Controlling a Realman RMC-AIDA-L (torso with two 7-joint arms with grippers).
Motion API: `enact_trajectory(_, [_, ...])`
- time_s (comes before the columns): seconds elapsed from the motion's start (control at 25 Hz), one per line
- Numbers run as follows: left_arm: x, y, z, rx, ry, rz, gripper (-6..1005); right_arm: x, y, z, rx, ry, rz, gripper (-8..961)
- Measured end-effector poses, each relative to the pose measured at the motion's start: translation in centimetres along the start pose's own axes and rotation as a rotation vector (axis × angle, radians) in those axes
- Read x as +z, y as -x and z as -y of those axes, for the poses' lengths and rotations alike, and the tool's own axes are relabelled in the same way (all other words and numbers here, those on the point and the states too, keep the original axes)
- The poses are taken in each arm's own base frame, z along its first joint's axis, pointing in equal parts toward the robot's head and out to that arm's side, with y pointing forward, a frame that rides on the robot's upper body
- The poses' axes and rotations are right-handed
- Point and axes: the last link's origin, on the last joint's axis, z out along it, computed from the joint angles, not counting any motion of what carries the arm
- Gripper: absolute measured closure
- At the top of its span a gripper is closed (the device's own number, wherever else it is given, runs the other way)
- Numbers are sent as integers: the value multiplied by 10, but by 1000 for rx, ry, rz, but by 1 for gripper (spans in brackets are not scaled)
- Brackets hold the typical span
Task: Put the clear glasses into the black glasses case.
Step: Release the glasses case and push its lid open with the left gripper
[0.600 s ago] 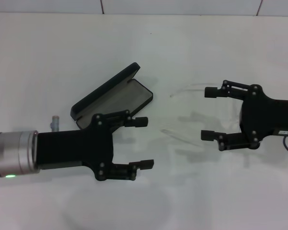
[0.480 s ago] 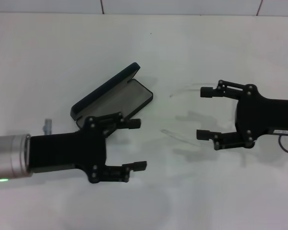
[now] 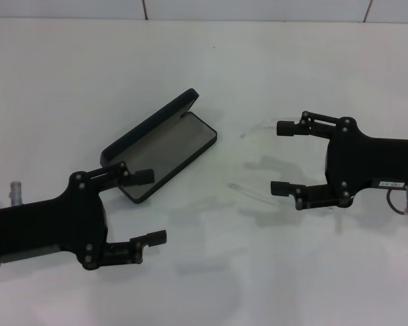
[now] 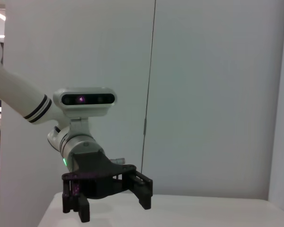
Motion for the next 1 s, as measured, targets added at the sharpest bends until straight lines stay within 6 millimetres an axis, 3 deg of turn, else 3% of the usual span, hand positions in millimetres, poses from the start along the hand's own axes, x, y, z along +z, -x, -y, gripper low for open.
enact_trajectory(0.52, [-1,-8,1,-1,-22,-56,228,3,1,-3,-14,9,19,81])
enact_trajectory(0.68, [-6,-28,34,-72,-114,-73,234,-1,0,-7,-10,12,25,81])
enact_trajectory(0.8, [-3,-35,64,-181,-177,22,239,-3,0,-8,-8,14,27,81])
enact_trajectory(1.0, [27,-36,107,-314,-229,286,246,-6,-3,-11,-4,9,21,80])
